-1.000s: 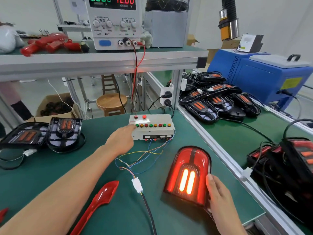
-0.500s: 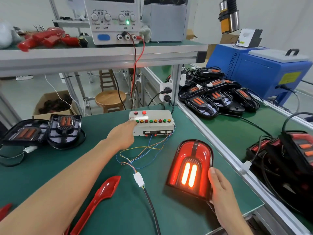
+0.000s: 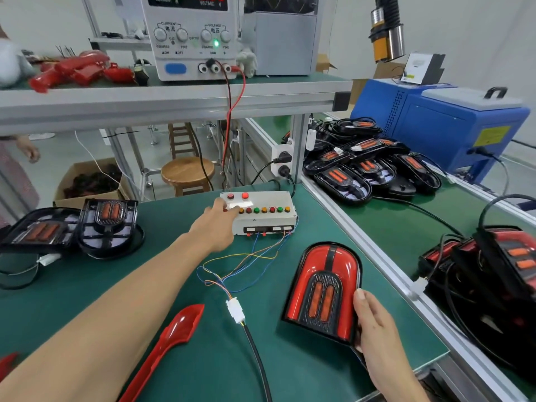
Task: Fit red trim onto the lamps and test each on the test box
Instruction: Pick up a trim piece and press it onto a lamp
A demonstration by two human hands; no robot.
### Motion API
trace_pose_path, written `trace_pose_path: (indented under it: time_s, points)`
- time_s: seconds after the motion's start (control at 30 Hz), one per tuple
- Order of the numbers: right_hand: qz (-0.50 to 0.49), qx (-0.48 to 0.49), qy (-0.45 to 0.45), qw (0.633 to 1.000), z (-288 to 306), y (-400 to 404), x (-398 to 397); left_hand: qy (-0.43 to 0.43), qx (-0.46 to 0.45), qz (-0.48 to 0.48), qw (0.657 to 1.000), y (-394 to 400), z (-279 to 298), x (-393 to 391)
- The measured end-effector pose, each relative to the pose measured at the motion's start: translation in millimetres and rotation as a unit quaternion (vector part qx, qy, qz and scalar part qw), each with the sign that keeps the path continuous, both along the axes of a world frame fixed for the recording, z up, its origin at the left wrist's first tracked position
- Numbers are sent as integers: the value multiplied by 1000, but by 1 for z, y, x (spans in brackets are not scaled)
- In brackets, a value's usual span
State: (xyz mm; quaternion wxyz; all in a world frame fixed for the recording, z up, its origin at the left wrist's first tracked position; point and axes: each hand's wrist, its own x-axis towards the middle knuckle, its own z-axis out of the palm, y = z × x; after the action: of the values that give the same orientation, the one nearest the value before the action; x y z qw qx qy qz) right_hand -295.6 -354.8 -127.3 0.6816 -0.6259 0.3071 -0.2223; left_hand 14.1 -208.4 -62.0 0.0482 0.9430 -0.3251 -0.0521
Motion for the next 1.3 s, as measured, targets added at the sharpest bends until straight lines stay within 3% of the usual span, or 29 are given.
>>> trace_pose_path:
  time_s: [0.17, 0.37, 1.1, 1.23, 1.3]
  points:
    - [-11, 2, 5, 1000, 4, 2, 1, -2, 5, 5, 1000, -6, -4, 0]
    - [-24, -4, 16, 1000, 5, 2, 2, 74, -55, 36, 995, -16, -4, 6]
    - [-15, 5, 4, 1000, 5, 1, -1, 43, -28, 35, 998, -11, -2, 0]
    - [-15, 5, 6, 1000, 7, 2, -2, -102, -19, 21, 994, -17, -3, -12]
    - [-6, 3, 4, 1000, 7, 1, -2, -126, -52, -13, 991, -24, -5, -19]
